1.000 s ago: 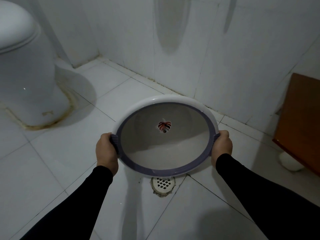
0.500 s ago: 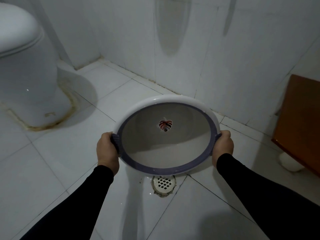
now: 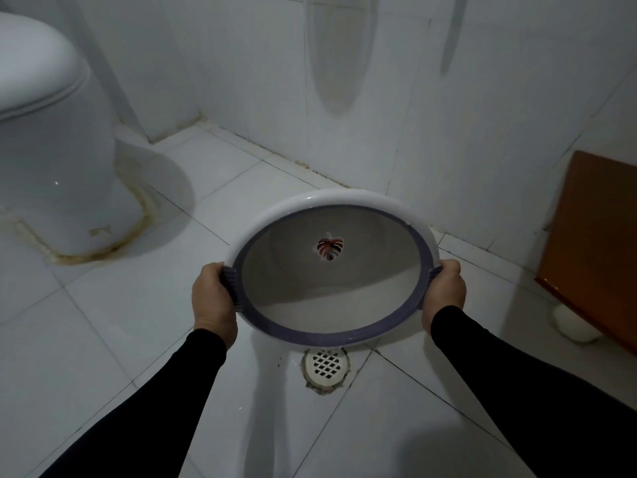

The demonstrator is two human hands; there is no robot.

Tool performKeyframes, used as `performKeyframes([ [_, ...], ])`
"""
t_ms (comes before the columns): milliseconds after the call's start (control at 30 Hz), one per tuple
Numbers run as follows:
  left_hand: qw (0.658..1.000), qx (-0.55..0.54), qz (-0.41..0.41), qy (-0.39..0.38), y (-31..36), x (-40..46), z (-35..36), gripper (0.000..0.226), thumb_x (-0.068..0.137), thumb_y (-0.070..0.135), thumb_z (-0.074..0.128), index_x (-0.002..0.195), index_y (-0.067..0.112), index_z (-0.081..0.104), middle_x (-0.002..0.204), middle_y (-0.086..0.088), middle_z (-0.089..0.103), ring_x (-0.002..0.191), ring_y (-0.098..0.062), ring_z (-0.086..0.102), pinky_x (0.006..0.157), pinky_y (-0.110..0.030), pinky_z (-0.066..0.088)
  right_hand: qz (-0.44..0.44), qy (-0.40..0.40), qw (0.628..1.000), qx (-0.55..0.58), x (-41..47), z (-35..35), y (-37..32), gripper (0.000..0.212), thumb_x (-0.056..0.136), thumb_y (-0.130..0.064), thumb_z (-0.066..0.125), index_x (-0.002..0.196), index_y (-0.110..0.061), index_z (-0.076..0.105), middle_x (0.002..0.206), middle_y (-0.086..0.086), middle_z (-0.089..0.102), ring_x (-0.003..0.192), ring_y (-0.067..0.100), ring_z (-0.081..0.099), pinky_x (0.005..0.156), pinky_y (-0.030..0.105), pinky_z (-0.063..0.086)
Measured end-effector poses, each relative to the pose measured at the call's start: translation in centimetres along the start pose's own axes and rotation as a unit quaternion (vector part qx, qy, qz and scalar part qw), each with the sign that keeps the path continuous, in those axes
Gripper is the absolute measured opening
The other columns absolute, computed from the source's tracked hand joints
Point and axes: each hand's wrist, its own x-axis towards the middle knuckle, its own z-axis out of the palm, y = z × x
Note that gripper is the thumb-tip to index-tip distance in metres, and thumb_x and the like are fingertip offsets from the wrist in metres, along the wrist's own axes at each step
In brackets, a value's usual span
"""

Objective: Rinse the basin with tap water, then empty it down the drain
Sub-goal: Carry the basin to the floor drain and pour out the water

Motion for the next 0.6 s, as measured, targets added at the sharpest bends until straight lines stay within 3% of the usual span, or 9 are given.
performKeyframes([
  [167,1.0,0.01,0.004,-0.003,0.07,-0.07,-0.01,0.027,0.084,0.02,0.045,0.058,0.016,0.05,0.039,0.01,0.046,0.034,-0.008,0.04,0.037,-0.017,0.029,-0.027,-0.001,0.999,-0.018,-0.28,-0.09,0.05,0.017,0.072,-0.035,0.034,0.067,-0.024,0.047,0.093,0.011,0.057,0.087,0.025,0.054,0.078,0.037,0.045],
  [267,1.0,0.013,0.009,0.004,0.21,-0.11,-0.01,0.027,0.085,0.019,0.044,0.059,0.015,0.052,0.038,0.011,0.048,0.033,-0.008,0.043,0.035,-0.014,0.029,-0.012,0.002,1.0,-0.001,-0.32,-0.07,0.09,0.024,0.065,-0.036,0.032,0.066,-0.017,0.048,0.091,0.013,0.059,0.087,0.027,0.056,0.078,0.039,0.047],
  [467,1.0,0.014,0.005,0.012,0.45,-0.35,0.14,0.028,0.086,0.02,0.045,0.058,0.016,0.049,0.051,0.003,0.046,0.045,-0.012,0.041,0.046,-0.026,0.031,-0.012,0.006,1.0,-0.008,-0.43,-0.11,-0.05,0.024,0.067,-0.035,0.031,0.065,-0.017,0.046,0.09,0.013,0.058,0.086,0.027,0.055,0.077,0.038,0.044],
  [600,0.999,0.023,0.023,0.013,0.48,-0.53,0.15,0.028,0.087,0.018,0.044,0.059,0.016,0.048,0.042,0.01,0.046,0.033,-0.003,0.039,0.034,-0.017,0.028,-0.06,0.007,0.997,-0.047,-0.7,-0.14,0.13,0.024,0.071,-0.036,0.029,0.079,-0.022,0.046,0.094,0.008,0.053,0.086,0.022,0.05,0.083,0.04,0.047],
])
